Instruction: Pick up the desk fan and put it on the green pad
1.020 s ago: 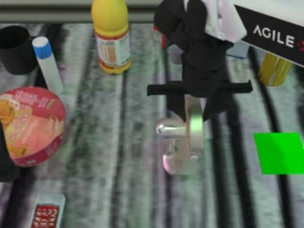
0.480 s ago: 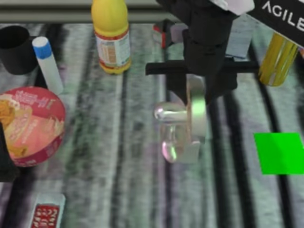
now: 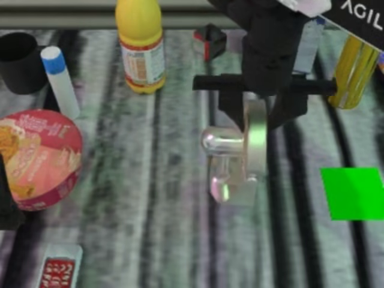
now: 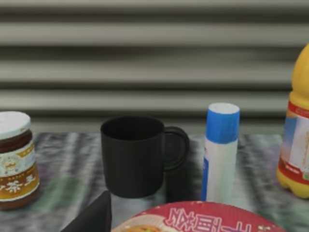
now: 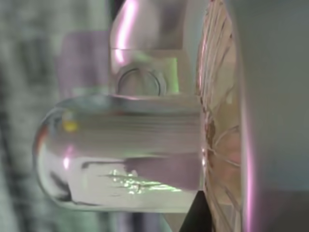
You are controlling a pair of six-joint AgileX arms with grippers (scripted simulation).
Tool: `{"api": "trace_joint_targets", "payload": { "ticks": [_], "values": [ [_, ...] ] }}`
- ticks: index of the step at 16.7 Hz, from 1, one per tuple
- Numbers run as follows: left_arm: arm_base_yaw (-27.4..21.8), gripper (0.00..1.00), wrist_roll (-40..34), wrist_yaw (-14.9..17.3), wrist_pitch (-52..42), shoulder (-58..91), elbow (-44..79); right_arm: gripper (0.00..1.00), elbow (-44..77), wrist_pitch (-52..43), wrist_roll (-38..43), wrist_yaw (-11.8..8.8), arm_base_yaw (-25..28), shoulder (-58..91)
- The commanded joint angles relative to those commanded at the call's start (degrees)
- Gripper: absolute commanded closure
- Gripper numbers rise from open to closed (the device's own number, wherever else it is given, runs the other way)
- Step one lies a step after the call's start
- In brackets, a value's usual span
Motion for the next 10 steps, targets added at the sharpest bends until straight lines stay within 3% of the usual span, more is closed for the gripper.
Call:
{"api": "trace_joint_targets", "payload": {
  "ticks": [4, 10],
  "values": [
    [0.00, 0.00, 0.00, 0.00, 0.00, 0.00, 0.00, 1.00, -6.91, 1.38, 12.99, 0.06, -4.92, -5.21],
    [0.00, 0.00, 0.00, 0.00, 0.00, 0.00, 0.00, 1.00, -21.42, 5.08, 41.50, 0.06, -15.16, -16.93]
  ]
}}
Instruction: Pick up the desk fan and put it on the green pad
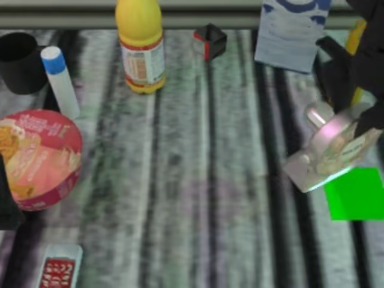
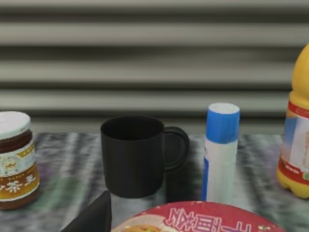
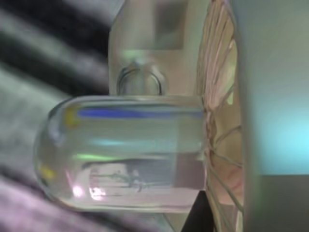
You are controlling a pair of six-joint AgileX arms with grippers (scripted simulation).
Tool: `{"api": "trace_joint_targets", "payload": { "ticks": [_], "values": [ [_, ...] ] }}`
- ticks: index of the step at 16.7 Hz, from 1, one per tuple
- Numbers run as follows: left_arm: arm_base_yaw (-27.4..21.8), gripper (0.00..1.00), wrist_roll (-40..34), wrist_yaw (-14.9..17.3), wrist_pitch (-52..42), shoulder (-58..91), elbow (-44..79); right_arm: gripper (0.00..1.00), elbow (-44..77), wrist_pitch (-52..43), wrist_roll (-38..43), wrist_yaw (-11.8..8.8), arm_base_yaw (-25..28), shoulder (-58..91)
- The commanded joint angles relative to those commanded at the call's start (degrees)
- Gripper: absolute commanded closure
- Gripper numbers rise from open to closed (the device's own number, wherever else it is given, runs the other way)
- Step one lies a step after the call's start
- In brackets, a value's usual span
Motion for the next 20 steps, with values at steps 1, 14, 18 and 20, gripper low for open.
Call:
{"api": "trace_joint_targets", "payload": {
  "ticks": [1, 14, 18, 20],
  "values": [
    [0.00, 0.00, 0.00, 0.00, 0.00, 0.00, 0.00, 1.00, -2.44, 0.58, 4.48, 0.00, -1.66, -1.89],
    [0.00, 0.00, 0.00, 0.00, 0.00, 0.00, 0.00, 1.00, -13.71, 4.06, 19.71, 0.03, -8.14, -9.56],
    [0.00, 0.00, 0.00, 0.00, 0.00, 0.00, 0.00, 1.00, -18.95, 10.19, 19.72, 0.04, -8.49, -8.93],
    [0.00, 0.00, 0.00, 0.00, 0.00, 0.00, 0.00, 1.00, -19.58, 10.85, 19.75, 0.06, -8.52, -8.76]
  ]
}}
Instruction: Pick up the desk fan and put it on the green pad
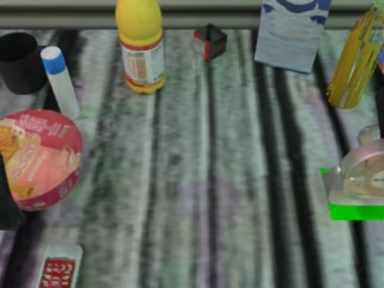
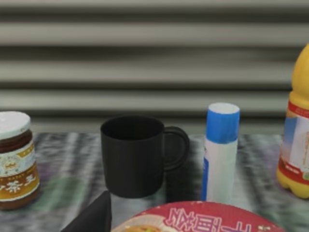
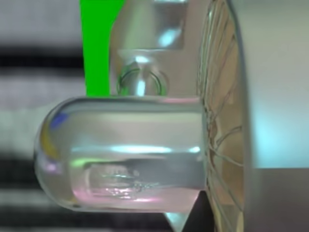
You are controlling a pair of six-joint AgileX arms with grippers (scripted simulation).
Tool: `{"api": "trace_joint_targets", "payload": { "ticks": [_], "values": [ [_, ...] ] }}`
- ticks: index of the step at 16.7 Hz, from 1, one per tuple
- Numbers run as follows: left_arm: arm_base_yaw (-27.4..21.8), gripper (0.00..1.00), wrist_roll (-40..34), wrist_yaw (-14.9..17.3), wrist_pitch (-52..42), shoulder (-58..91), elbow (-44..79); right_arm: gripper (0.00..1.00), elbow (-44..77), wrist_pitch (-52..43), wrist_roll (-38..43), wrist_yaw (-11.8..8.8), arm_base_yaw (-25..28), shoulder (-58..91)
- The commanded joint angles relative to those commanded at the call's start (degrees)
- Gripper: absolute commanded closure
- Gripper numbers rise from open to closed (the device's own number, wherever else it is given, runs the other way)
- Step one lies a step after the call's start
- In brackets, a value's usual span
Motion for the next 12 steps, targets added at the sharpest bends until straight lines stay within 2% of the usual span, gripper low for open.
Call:
{"api": "trace_joint_targets", "payload": {
  "ticks": [2, 12],
  "values": [
    [0.00, 0.00, 0.00, 0.00, 0.00, 0.00, 0.00, 1.00, 0.00, 0.00, 0.00, 0.00, 0.00, 0.00],
    [0.00, 0.00, 0.00, 0.00, 0.00, 0.00, 0.00, 0.25, 0.00, 0.00, 0.00, 0.00, 0.00, 0.00]
  ]
}}
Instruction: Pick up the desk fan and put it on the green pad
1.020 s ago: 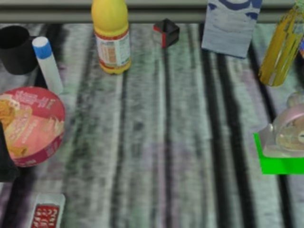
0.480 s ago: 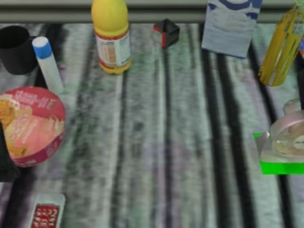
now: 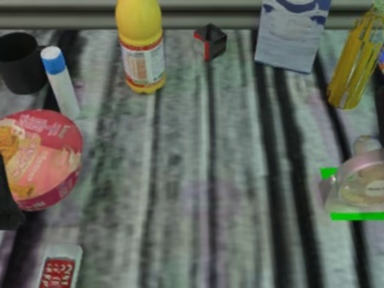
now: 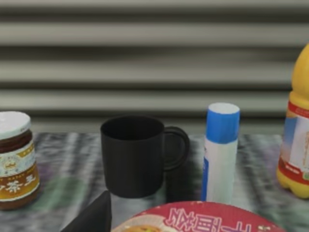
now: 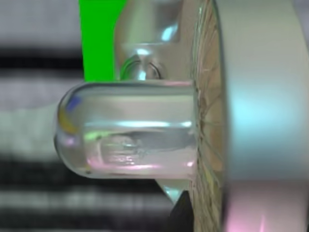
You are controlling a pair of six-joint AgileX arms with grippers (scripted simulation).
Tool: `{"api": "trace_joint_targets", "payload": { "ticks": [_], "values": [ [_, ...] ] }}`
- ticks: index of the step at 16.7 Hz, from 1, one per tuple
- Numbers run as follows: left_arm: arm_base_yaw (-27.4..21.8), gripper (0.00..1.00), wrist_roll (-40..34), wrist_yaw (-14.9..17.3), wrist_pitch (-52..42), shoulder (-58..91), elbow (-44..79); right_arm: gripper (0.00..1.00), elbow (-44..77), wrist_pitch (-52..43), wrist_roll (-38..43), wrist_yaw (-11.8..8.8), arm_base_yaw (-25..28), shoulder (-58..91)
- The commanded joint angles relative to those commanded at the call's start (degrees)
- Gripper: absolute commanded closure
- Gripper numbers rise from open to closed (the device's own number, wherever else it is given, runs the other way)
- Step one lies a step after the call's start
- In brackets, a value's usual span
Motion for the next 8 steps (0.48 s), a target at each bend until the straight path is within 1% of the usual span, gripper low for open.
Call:
{"api": "trace_joint_targets", "payload": {
  "ticks": [3, 4, 8],
  "values": [
    [0.00, 0.00, 0.00, 0.00, 0.00, 0.00, 0.00, 0.02, 0.00, 0.00, 0.00, 0.00, 0.00, 0.00],
    [0.00, 0.00, 0.00, 0.00, 0.00, 0.00, 0.00, 0.00, 0.00, 0.00, 0.00, 0.00, 0.00, 0.00],
    [0.00, 0.00, 0.00, 0.00, 0.00, 0.00, 0.00, 0.00, 0.00, 0.00, 0.00, 0.00, 0.00, 0.00]
  ]
}}
